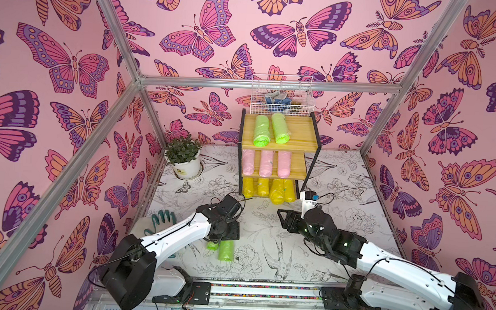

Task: Sort the rolls of trash bags by color and place them on the shelf
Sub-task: Pick up the roll of trash bags from the center of the board.

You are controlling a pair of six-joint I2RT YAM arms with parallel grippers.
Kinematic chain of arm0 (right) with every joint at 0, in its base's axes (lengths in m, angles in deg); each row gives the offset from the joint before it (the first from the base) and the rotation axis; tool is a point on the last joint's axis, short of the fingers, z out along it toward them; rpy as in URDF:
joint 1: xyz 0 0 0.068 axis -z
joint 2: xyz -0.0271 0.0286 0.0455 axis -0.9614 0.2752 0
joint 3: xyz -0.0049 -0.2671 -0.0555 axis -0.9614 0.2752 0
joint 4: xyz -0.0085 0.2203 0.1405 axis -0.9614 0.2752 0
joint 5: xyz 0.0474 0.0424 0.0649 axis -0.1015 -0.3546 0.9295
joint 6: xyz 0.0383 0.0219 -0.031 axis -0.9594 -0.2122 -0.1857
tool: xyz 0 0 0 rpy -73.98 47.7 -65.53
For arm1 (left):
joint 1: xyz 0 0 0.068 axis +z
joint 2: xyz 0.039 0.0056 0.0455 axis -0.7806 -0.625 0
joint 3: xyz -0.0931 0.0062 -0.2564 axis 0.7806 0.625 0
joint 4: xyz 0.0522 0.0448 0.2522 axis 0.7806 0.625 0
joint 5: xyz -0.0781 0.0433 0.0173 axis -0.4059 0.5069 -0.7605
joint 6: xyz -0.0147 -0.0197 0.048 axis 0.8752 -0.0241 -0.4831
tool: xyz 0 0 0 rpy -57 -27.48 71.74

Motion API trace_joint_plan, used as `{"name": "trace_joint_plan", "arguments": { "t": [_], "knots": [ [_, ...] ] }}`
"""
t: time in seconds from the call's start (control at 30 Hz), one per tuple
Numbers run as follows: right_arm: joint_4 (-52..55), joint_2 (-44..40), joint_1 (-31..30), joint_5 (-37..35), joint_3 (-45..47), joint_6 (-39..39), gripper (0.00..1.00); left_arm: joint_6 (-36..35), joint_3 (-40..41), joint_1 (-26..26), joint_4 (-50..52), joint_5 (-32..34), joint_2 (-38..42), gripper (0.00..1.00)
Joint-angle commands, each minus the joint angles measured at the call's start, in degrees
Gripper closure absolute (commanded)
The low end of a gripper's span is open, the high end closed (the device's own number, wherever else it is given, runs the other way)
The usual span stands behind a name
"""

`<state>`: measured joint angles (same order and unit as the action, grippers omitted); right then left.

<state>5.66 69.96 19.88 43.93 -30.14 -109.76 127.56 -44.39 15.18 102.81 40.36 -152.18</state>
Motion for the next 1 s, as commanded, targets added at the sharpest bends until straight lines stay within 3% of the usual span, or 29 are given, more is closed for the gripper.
{"name": "trace_joint_plan", "arguments": {
  "t": [0.0, 0.5, 0.8, 0.97],
  "knots": [
    [0.31, 0.62, -0.68, -0.91, -0.29, -0.72, 0.33, -1.20, -0.66, -0.29, -0.22, 0.42, -1.70, 0.32],
    [1.24, -0.61, -0.87, -1.79, 0.75, -1.80, 0.34, -1.08, -1.79, -0.48, -1.69, -0.54, -10.30, 0.37],
    [3.49, -3.76, -0.86, -3.40, 1.37, -1.67, 0.35, 0.24, -1.61, -0.77, -2.19, -0.94, -10.02, 0.60],
    [6.62, -5.12, -0.87, -4.38, 0.50, -1.58, 0.36, 1.26, -2.44, -0.90, -2.53, -3.91, -7.45, 0.82]
  ]
}}
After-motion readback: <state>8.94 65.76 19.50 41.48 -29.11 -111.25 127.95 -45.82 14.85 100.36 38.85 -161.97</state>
